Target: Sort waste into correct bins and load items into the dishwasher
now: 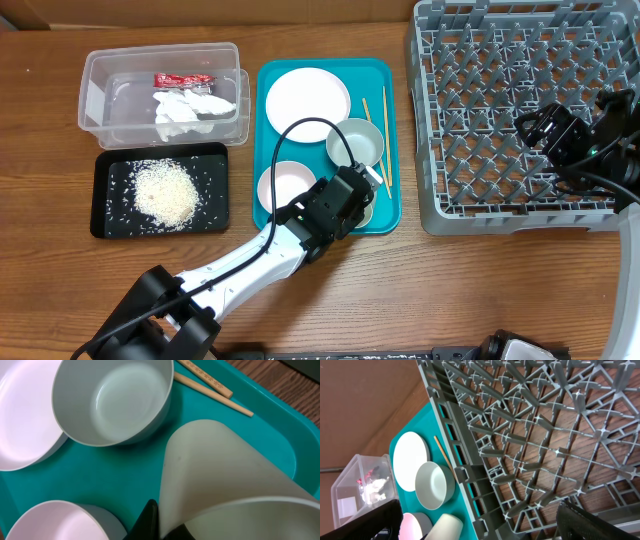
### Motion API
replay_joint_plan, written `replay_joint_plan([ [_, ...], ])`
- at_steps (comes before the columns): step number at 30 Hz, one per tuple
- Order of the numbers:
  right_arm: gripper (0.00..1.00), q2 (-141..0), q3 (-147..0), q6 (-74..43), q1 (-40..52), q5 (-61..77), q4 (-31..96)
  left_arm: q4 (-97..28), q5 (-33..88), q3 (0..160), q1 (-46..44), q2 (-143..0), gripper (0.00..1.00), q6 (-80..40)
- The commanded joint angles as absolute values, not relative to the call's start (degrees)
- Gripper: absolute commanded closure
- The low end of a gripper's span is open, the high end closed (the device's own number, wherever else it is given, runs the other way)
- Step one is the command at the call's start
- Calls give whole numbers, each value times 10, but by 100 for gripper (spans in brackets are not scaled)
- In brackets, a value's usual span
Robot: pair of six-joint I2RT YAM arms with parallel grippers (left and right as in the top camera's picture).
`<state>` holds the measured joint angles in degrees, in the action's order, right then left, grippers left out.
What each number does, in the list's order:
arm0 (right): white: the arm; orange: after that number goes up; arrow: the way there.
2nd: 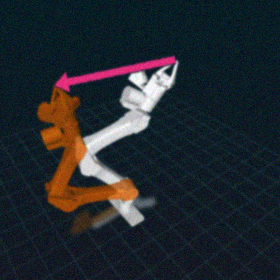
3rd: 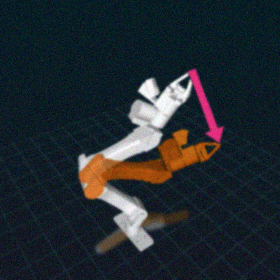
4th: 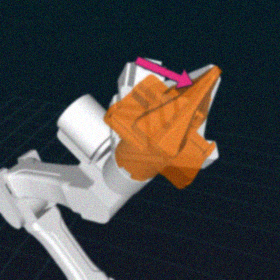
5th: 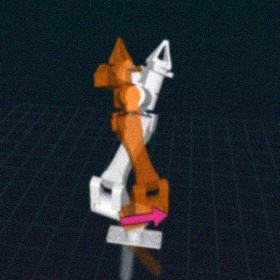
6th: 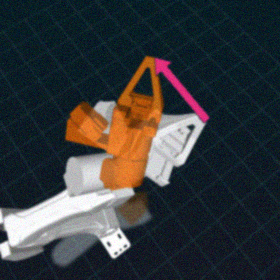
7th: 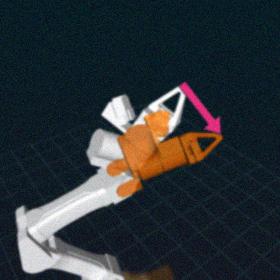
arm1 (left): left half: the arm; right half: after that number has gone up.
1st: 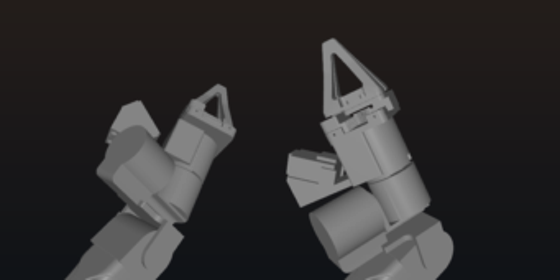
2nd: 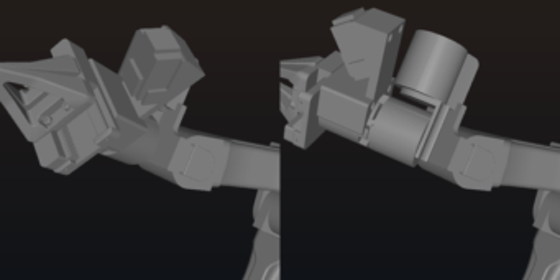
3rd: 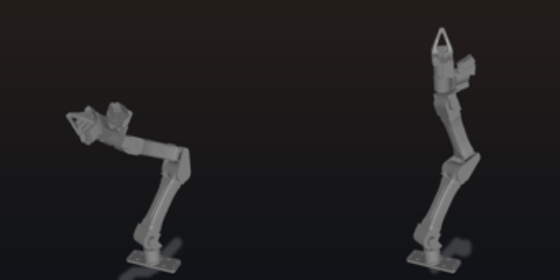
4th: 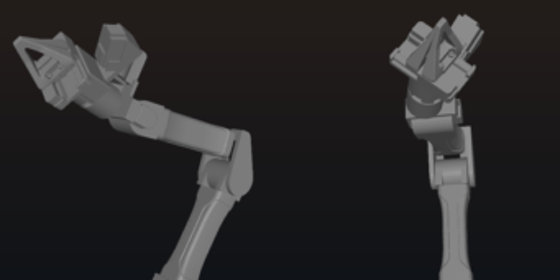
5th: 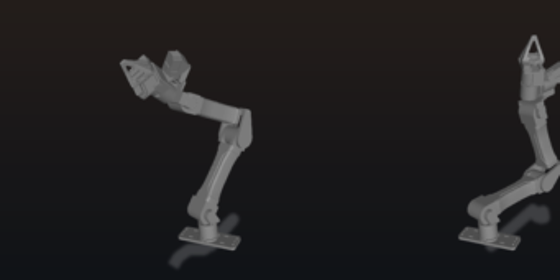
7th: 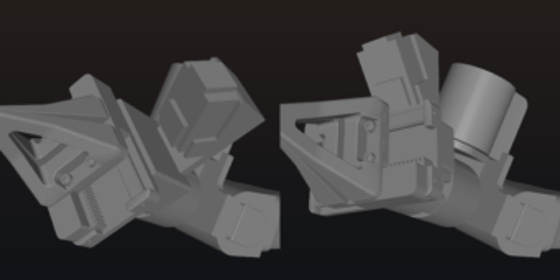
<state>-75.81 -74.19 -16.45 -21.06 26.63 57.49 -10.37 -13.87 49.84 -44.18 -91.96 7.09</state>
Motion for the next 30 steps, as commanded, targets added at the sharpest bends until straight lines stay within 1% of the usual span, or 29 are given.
replay_joint_plan([
  [1, 0, -760, -754, -161, -212, 266, 571, -114, -134, 499, -443, -905, 96, 27],
  [5, 0, -760, -754, -161, -212, 267, 571, -165, -104, 519, -442, -864, 96, 8],
  [6, 0, -760, -754, -161, -212, 274, 571, -204, -88, 538, -436, -837, 96, -11],
  [8, 0, -760, -754, -161, -212, 289, 571, -241, -45, 558, -422, -809, 96, -26],
  [10, 0, -760, -754, -161, -212, 311, 570, -268, 24, 574, -393, -781, 96, -36],
  [12, 0, -760, -754, -161, -211, 344, 566, -282, 127, 584, -349, -756, 96, -48],
  [15, 0, -760, -754, -161, -200, 398, 554, -277, 325, 586, -267, -738, 96, -53],
  [17, 3, -760, -754, -149, -183, 430, 542, -268, 460, 586, -205, -738, 96, -60],
  [19, 3, -760, -753, -133, -160, 464, 528, -262, 547, 586, -154, -742, 96, -80],
  [22, 3, -765, -752, -116, -104, 509, 489, -258, 625, 586, -98, -748, 96, -110],
  [24, 3, -778, -752, -53, -13, 584, 427, -217, 751, 586, -64, -752, 96, -112],
  [26, 3, -787, -752, -23, 25, 618, 397, -195, 787, 586, -60, -752, 96, -121],
  [30, 3, -809, -752, 10, 76, 681, 339, -177, 816, 586, -60, -753, 96, -135],
])
